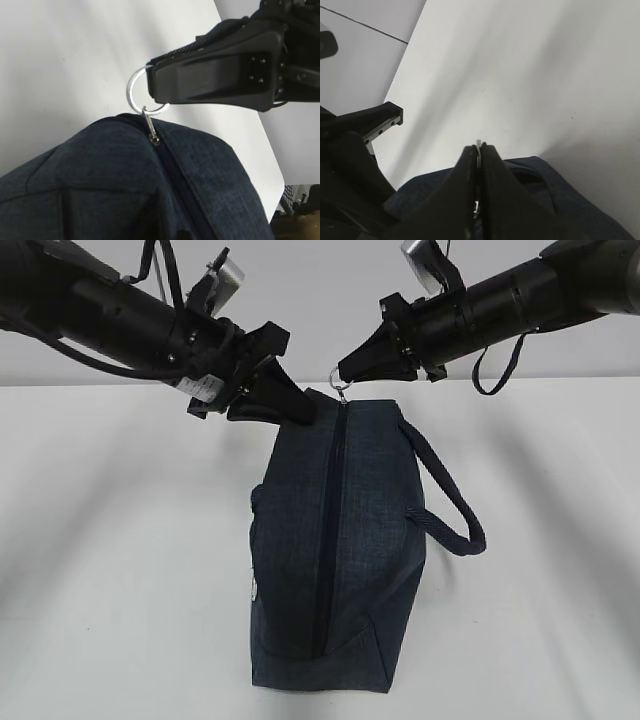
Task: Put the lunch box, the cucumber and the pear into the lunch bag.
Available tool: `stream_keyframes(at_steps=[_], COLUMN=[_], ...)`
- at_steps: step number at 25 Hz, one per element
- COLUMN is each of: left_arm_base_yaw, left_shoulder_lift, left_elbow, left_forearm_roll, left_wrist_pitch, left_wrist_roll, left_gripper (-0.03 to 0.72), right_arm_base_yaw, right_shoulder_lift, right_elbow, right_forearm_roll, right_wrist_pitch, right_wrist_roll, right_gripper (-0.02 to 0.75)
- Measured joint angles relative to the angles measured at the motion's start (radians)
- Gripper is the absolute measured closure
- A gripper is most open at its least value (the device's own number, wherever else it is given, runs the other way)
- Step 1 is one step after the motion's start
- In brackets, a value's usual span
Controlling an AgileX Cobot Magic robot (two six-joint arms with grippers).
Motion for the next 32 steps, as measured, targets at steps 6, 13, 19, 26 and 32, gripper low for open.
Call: stream_keyframes(at_steps=[6, 13, 19, 26, 32], left_arm_base_yaw=[0.0, 0.003, 0.003, 0.003, 0.003], left_shoulder_lift=[0.0, 0.0, 0.0, 0.0, -0.001], left_elbow=[0.0, 0.0, -0.001, -0.001, -0.001], left_forearm_roll=[-0.001, -0.004, -0.005, -0.019, -0.025], left_wrist_pitch=[0.03, 0.076, 0.097, 0.122, 0.13], left_wrist_roll=[0.004, 0.008, 0.02, 0.06, 0.083], left_gripper=[0.677, 0.678, 0.678, 0.678, 0.678], right_arm_base_yaw=[0.0, 0.0, 0.0, 0.002, 0.002], right_shoulder_lift=[0.0, 0.0, 0.0, 0.023, 0.079], right_elbow=[0.0, 0.0, 0.0, -0.004, -0.008], right_forearm_roll=[-0.042, -0.078, -0.072, -0.07, -0.03], right_wrist_pitch=[-0.004, -0.034, -0.056, -0.073, -0.078], right_wrist_roll=[0.002, 0.006, 0.008, 0.017, 0.027], right_gripper=[0.732, 0.732, 0.732, 0.732, 0.732])
